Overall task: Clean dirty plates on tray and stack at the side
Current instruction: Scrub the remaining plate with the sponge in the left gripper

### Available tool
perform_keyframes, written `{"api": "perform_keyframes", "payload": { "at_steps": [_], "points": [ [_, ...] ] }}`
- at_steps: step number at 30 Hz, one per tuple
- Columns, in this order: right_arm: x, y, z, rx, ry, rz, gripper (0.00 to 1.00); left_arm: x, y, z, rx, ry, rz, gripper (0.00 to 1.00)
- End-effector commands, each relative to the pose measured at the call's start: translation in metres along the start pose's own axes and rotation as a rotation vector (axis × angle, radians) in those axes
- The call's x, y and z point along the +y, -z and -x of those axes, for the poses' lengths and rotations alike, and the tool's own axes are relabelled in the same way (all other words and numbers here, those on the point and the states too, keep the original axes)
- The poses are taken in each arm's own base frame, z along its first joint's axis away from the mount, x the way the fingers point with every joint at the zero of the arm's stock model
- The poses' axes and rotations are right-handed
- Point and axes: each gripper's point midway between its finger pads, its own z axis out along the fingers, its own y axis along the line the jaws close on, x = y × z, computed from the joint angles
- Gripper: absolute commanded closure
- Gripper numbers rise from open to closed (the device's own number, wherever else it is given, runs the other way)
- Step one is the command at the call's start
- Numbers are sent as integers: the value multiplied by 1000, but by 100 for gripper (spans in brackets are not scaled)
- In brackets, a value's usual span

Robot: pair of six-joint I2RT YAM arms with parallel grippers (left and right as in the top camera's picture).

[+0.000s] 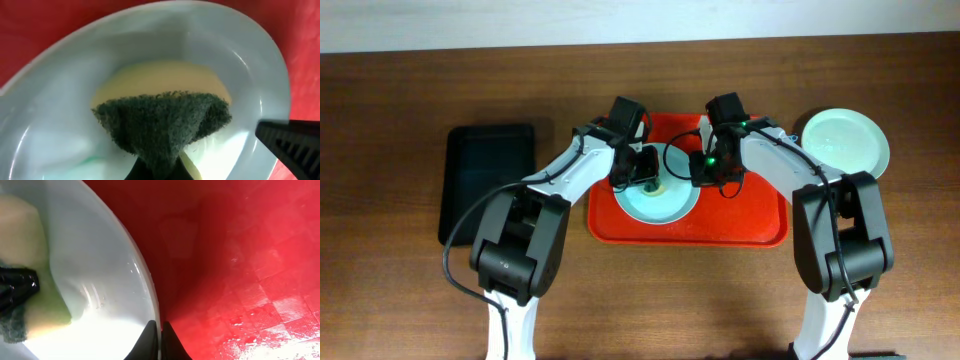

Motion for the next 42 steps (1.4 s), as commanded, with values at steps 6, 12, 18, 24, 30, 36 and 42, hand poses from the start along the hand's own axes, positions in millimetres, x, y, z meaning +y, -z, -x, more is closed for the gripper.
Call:
{"api": "perform_keyframes", "payload": {
  "at_steps": [6,12,18,24,30,36,42],
  "points": [
    [-5,-5,-6,18,9,-16,96,148,23,20,-116,84,655,100],
    [-5,-5,-5,16,9,-16,96,131,60,34,-106,83,683,100],
    [-4,-5,-3,10,11,-14,96,48,67,12,82,-57,265,100],
    [-4,-5,-3,9,11,-14,96,37,40,-17,163,-71,169,100],
    [-4,-5,-3,8,11,-14,96,22,29,-29,182,-170,157,100],
    [-5,-5,-4,11,10,-15,96,52,28,-34,177,-183,316,100],
    [-5,-5,-4,11,10,-14,96,123,72,-9,70,-244,802,100]
  ]
}}
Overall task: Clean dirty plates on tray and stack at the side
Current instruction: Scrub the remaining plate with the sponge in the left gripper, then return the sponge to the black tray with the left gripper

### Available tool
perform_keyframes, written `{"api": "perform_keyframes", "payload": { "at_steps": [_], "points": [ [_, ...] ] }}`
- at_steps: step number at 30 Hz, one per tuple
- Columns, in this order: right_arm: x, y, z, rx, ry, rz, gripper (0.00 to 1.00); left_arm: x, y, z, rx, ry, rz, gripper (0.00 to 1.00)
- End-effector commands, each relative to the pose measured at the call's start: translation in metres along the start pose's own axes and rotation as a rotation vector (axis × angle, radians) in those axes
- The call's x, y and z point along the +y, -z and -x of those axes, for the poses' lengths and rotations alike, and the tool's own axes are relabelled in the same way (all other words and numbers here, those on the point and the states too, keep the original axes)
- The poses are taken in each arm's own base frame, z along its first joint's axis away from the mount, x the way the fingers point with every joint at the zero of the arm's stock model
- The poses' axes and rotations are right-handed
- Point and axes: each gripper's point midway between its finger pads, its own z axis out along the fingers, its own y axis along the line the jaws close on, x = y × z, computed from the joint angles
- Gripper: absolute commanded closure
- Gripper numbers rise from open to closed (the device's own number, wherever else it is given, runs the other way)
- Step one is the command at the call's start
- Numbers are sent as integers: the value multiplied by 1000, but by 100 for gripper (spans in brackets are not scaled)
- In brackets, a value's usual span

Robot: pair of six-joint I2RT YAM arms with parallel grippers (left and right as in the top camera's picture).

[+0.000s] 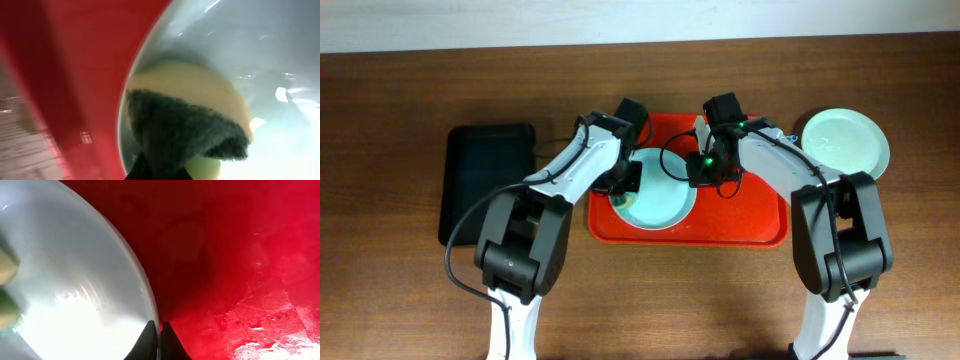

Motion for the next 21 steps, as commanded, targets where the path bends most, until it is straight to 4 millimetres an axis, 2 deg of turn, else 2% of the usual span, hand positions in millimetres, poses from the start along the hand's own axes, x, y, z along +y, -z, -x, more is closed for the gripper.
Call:
{"api": "perform_keyframes", "payload": {
  "at_steps": [1,3,5,7,9,12,13,15,20,21],
  "points": [
    [-13,-4,-4,10,-14,-50,96,75,13,10,-81,-5,406,100],
    [-13,-4,-4,10,-14,-50,96,81,22,19,-122,22,446,100],
    [-13,-4,-4,11,-14,-50,96,72,34,29,-162,77,387,100],
    [-13,-4,-4,11,-14,-50,96,54,48,37,-188,89,271,100],
    [-13,-4,-4,11,-14,-50,96,45,68,46,-225,132,159,100],
    [-13,-4,-4,11,-4,-50,96,60,92,53,-258,212,39,100],
    [-13,-4,-4,11,10,-50,96,80,96,52,-252,261,28,100],
    [-13,-4,-4,11,10,-50,96,107,95,48,-229,318,42,100],
    [-13,-5,-2,4,11,-48,96,208,86,28,-165,549,69,100],
    [-13,-6,-1,2,11,-48,96,220,84,26,-164,578,70,100]
  ]
}}
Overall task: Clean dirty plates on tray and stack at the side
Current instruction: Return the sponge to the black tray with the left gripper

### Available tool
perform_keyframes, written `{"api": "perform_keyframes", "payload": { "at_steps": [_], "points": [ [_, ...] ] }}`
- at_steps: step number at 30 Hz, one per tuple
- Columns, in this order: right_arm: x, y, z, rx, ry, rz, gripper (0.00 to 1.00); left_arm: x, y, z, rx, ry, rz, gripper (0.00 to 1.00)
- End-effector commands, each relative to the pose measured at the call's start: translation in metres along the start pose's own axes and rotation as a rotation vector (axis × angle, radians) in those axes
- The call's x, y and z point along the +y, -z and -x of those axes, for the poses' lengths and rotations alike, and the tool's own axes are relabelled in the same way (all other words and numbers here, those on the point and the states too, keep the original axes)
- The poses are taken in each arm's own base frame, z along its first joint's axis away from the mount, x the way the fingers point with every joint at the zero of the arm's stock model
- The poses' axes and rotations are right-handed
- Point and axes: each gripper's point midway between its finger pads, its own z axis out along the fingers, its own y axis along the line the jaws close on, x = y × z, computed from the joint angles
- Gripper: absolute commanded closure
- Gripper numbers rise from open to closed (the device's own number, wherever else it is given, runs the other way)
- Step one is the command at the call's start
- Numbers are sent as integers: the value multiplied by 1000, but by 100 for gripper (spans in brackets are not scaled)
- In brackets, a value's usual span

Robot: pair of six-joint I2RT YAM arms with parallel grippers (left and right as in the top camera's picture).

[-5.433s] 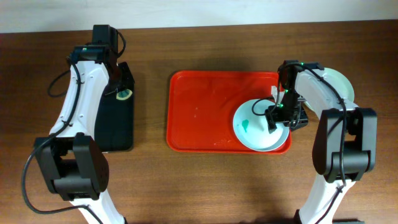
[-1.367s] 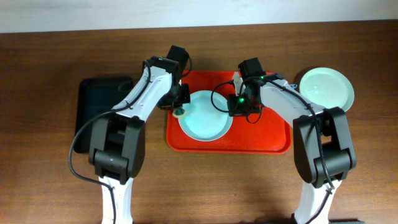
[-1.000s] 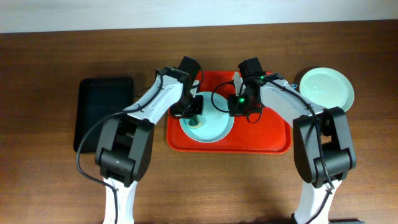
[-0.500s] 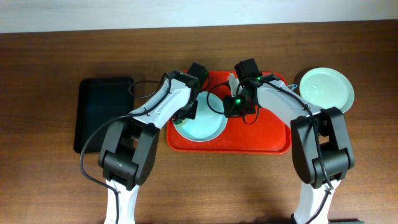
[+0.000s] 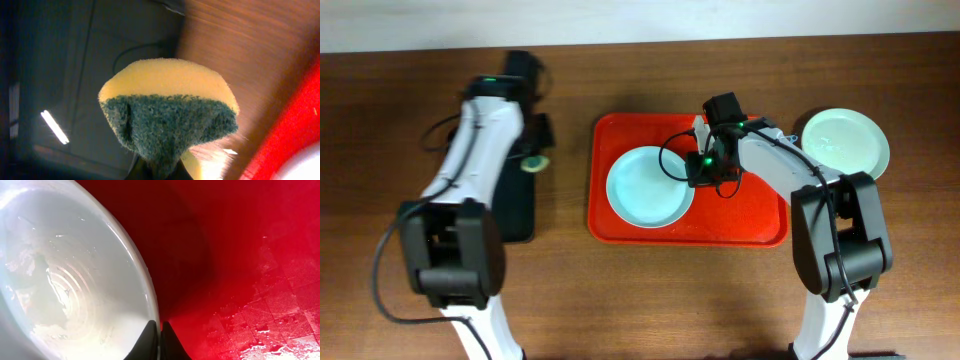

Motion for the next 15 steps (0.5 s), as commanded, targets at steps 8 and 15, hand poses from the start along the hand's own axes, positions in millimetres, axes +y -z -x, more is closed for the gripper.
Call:
{"api": "perform_keyframes", "payload": {
  "at_steps": [8,15],
  "points": [
    [-18,-15,-4,18,-4,-54,96,82,-59,8,91,236,-11,100],
    [-17,-15,0,3,-1,-51,96,81,-86,-1,148,239,4,96]
  ]
}}
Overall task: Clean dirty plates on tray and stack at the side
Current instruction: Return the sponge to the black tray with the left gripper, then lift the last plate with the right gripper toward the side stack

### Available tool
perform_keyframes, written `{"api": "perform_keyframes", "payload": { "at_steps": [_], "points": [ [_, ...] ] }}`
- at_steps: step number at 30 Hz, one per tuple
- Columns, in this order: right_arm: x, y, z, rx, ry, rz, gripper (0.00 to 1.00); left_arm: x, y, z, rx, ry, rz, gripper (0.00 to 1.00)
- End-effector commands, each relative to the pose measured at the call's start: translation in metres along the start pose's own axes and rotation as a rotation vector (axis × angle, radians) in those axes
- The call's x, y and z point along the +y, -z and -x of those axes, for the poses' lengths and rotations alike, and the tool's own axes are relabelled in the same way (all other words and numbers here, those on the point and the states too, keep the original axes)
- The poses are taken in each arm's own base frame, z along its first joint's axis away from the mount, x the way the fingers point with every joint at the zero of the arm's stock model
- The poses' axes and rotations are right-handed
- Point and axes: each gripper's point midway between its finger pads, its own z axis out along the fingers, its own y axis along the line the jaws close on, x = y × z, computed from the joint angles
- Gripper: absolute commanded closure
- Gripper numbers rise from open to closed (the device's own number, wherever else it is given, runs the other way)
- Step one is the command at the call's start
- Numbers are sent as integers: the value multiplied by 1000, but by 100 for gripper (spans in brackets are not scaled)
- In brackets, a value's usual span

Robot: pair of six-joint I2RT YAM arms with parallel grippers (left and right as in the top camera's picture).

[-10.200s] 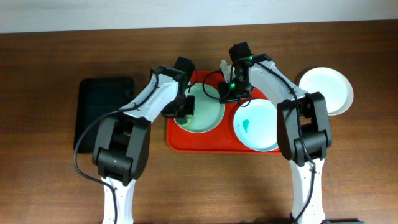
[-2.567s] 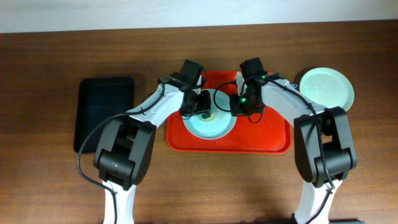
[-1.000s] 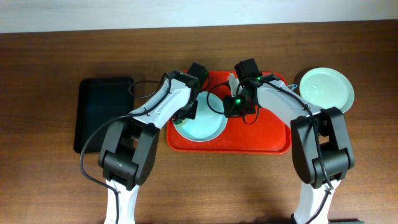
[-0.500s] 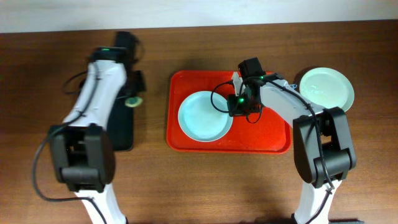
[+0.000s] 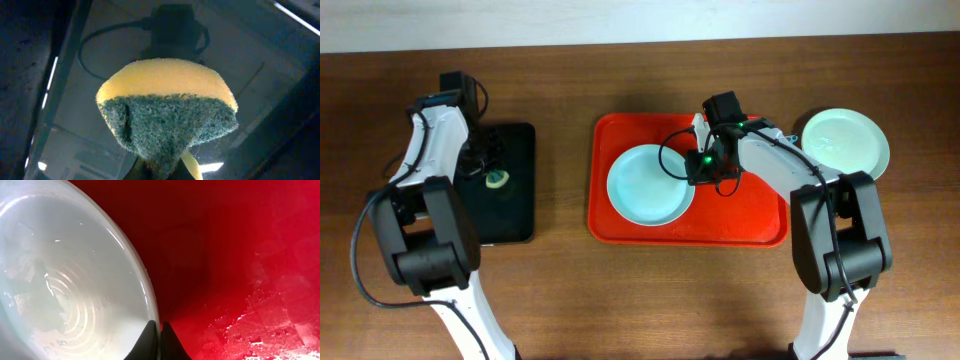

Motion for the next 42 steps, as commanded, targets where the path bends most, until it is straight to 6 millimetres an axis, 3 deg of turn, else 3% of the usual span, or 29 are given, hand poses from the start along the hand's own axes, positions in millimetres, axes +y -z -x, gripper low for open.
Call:
{"api": "perform_keyframes", "payload": {
  "at_steps": [1,3,5,9,12,15,16,25,31,34,40,42],
  "points": [
    [-15,-13,-9,33,-11,-44,96,0,-17,-5,37,16,3,96],
    [-15,-13,-9,34,-12,-44,96,0,-19,-4,32,16,1,84],
    [-11,-13,-10,41,-13,-21,96,-9,-17,-4,41,18,-50,46],
    [-8,-4,-5,23,-7,-17,96,-18,-1,7,21,24,-107,41],
    [8,25,8,-21,31,-14,96,-19,39,23,-14,28,-121,29],
    [11,50,21,-73,88,-126,96,-20,61,29,-31,28,-128,21],
    [12,61,27,-99,113,-196,96,-21,66,30,-33,28,-132,1],
    [52,172,60,-302,390,-853,96,-21,66,30,-34,27,-132,1],
    [104,230,59,-389,690,-1313,96,-21,66,30,-34,27,-132,1],
    [132,256,55,-437,752,-1487,96,-21,66,30,-34,27,-132,1],
    [181,267,46,-413,926,-1596,96,-21,66,30,-34,27,-132,1],
    [187,267,46,-444,913,-1581,96,-21,66,30,-34,27,-132,1]
  ]
}}
